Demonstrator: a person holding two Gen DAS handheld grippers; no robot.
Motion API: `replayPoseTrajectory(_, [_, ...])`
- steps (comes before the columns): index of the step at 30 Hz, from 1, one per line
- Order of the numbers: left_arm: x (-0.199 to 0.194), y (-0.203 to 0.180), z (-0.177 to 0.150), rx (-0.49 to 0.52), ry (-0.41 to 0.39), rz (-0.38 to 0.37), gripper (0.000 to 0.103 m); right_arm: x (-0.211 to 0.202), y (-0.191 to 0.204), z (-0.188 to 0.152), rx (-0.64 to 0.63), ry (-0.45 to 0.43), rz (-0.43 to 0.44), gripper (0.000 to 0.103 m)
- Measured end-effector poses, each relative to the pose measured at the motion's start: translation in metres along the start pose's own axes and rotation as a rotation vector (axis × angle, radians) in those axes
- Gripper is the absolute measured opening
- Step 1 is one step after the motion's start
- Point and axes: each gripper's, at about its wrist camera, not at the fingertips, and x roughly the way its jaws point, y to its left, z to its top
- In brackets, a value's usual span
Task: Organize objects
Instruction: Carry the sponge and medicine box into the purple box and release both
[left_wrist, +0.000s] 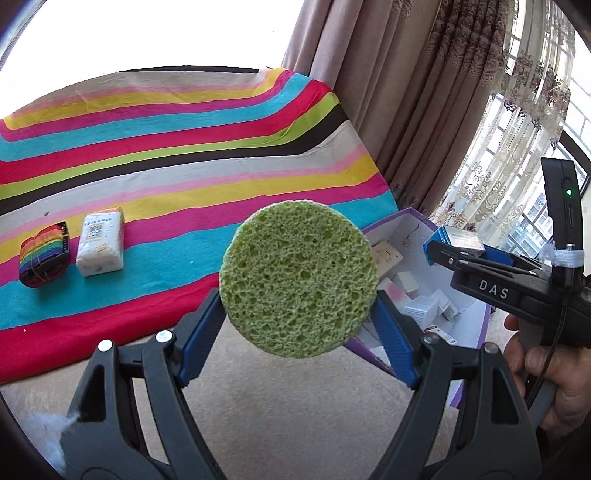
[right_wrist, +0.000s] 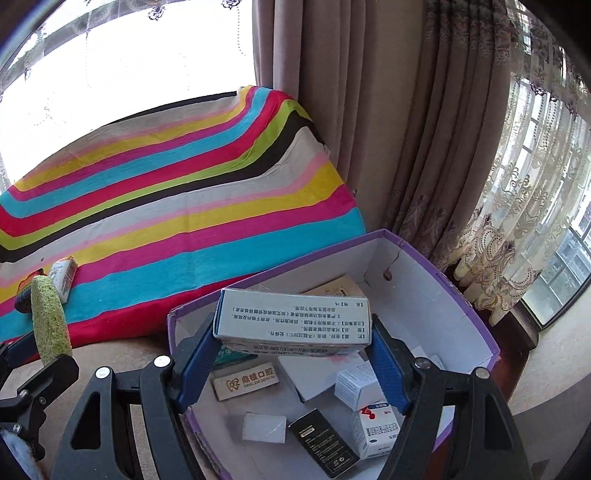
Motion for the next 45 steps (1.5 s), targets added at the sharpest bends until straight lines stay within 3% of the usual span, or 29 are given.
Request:
replayPoseTrajectory(5, [0.014,-0.029,0.01,0.046,0.004,-0.064,0.082,-0.004,-0.036,0.001,0.053,-0.007,-0.057,0.077])
replayPoseTrajectory(8, [0.024,-0.043,0.016,0.079,0.02,-0.148,0.085,-0.008,-0.052,0.004,0.093,-0.022,-0.078,0.078])
replayPoseTrajectory(9, [0.028,-0.047,0.016,0.092,0.037,-0.142,0.091,-0.009,-0.056,0.005,0.11,-0.027,-0.086,0.081])
replayPoseTrajectory(11, [0.031,-0.047,0.016,0.094,0.051,-0.128,0.092,-0.009,-0.062,0.007,0.136,-0.03,-0.092,0.089])
replayPoseTrajectory(17, [0.019,-0.025,0.015,0.002,0.038,-0.124,0.092,-0.006,-0.053,0.006,0.122,-0.009,-0.04,0.09])
replayPoseTrajectory(25, [-0.005,0.028,0.013,-0.091,-0.011,-0.002,0.092,-0.005,-0.018,0.004,0.064,0.01,0.021,0.09])
replayPoseTrajectory(32, [-0.031,0.108,0.019,-0.248,-0.059,0.202,0.092,-0.005,0.016,0.004,0.003,0.025,0.066,0.09])
replayPoseTrajectory(38, [-0.047,0.192,0.017,-0.438,-0.036,0.378,0.093,-0.003,0.041,0.001,-0.046,0.044,0.097,0.09])
replayPoseTrajectory(42, [-0.048,0.232,0.012,-0.509,0.022,0.39,0.094,-0.001,0.056,0.0,-0.067,0.058,0.12,0.09])
replayPoseTrajectory(45, [-0.045,0.245,0.011,-0.465,0.069,0.387,0.094,0.0,0.069,-0.001,-0.087,0.066,0.143,0.09])
